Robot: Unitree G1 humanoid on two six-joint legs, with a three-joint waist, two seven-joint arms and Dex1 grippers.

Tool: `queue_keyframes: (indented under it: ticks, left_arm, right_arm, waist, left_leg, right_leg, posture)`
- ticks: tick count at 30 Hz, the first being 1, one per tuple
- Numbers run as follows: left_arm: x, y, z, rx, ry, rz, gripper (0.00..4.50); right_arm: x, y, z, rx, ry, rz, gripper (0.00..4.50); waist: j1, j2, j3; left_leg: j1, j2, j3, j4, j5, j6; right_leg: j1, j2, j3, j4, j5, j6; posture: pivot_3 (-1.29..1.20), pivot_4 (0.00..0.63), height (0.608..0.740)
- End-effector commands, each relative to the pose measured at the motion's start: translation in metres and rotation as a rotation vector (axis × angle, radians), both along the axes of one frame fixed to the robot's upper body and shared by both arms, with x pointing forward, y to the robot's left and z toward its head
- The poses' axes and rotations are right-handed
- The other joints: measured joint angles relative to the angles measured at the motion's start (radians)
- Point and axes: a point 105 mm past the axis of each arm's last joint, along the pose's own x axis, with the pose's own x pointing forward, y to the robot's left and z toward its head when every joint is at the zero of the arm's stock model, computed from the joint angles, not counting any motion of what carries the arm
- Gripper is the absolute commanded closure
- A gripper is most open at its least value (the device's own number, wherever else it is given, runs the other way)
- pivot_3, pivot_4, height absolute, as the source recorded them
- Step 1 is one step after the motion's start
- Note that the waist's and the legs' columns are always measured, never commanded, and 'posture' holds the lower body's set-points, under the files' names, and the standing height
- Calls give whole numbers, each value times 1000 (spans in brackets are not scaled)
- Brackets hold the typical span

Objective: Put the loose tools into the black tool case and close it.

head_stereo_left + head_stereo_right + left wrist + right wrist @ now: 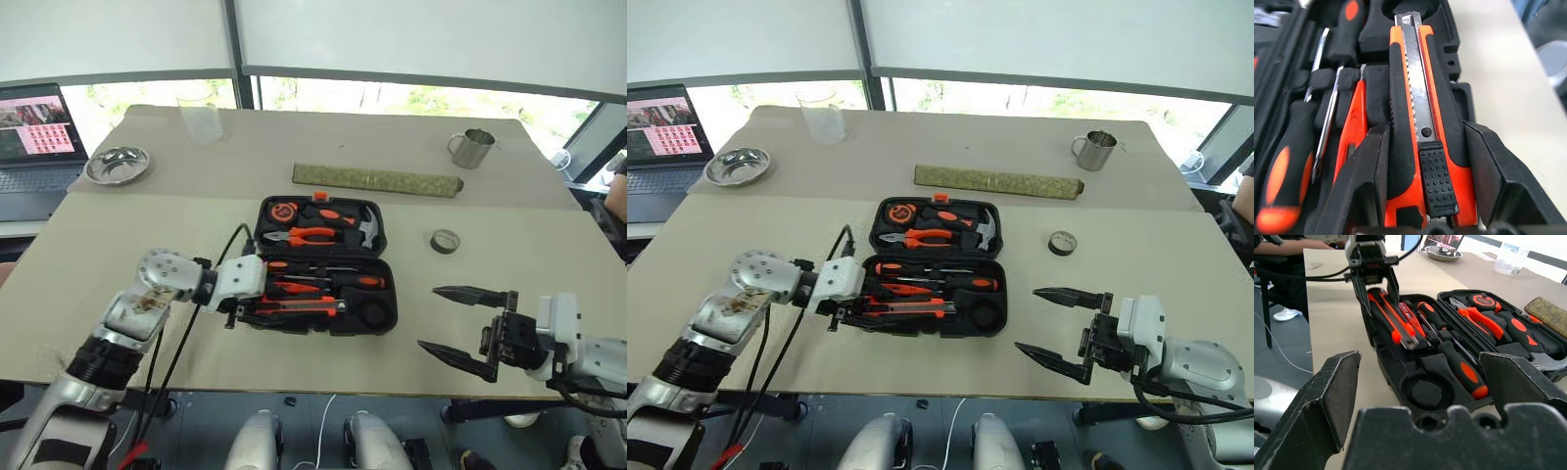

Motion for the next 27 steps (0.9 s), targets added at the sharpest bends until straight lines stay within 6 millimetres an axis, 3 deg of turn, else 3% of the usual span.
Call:
queue_keyframes:
  ticks: [1, 13, 15, 19, 26, 27]
  left_arm:
    - [3, -3, -1, 46, -22, -26, 2720]
    - [1, -13, -8, 75, 7, -84, 2720]
    - [2, -15, -5, 48, 10, -72, 1716]
    - [6, -21, 10, -57, -4, -59, 460]
    - [20, -16, 60, -312, -35, -21, 460]
    - [20, -14, 62, -320, -50, -34, 697]
  right_arm:
    - [-6, 3, 3, 20, -15, 13, 0]
    - [-10, 2, -1, 32, -17, -17, 0]
    - [-9, 3, 0, 34, -18, -18, 0]
    - [-7, 5, 0, 43, -17, -20, 0]
    - [-4, 7, -2, 58, -13, -26, 0]
    - [-3, 8, -2, 61, -12, -27, 0]
  waist:
    - [0, 0, 0]
    - [2, 0, 0]
    - [2, 0, 0]
    - [0, 0, 0]
    - [0, 0, 0]
    - [-1, 0, 0]
  left_leg:
    - [0, 0, 0, 0, 0, 0]
    - [0, -1, 0, 0, 0, 0]
    - [0, -1, 0, 0, 0, 0]
    - [0, -1, 0, 0, 0, 0]
    - [0, -1, -1, 0, 0, 0]
    - [0, -1, -1, 0, 0, 0]
  right_leg:
    - [0, 0, 0, 0, 0, 1]
    - [1, -2, 0, 0, 0, 1]
    - [1, -2, 0, 0, 0, 1]
    - [1, -2, 0, 0, 0, 1]
    - [0, -2, 0, 0, 0, 0]
    - [0, -2, 0, 0, 0, 0]
  posture:
    - [0, 150, 740]
    - [0, 150, 740]
    - [0, 150, 740]
    - [0, 150, 740]
    - [0, 150, 740]
    - [0, 150, 740]
